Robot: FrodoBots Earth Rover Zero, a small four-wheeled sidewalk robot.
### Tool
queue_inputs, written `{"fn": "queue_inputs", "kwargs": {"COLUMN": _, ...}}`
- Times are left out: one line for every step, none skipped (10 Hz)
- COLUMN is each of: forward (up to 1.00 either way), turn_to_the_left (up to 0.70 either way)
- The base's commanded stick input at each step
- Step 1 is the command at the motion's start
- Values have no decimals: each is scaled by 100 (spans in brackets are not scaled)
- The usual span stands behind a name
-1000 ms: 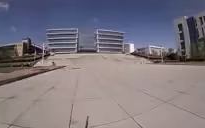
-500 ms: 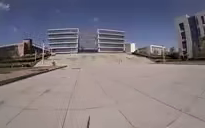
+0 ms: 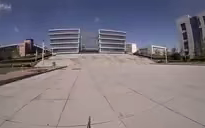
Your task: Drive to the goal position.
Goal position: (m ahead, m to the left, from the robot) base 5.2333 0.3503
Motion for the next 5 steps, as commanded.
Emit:
{"fn": "queue_inputs", "kwargs": {"forward": 70, "turn_to_the_left": 0}}
{"fn": "queue_inputs", "kwargs": {"forward": 70, "turn_to_the_left": 0}}
{"fn": "queue_inputs", "kwargs": {"forward": 70, "turn_to_the_left": 0}}
{"fn": "queue_inputs", "kwargs": {"forward": 70, "turn_to_the_left": 0}}
{"fn": "queue_inputs", "kwargs": {"forward": 70, "turn_to_the_left": 0}}
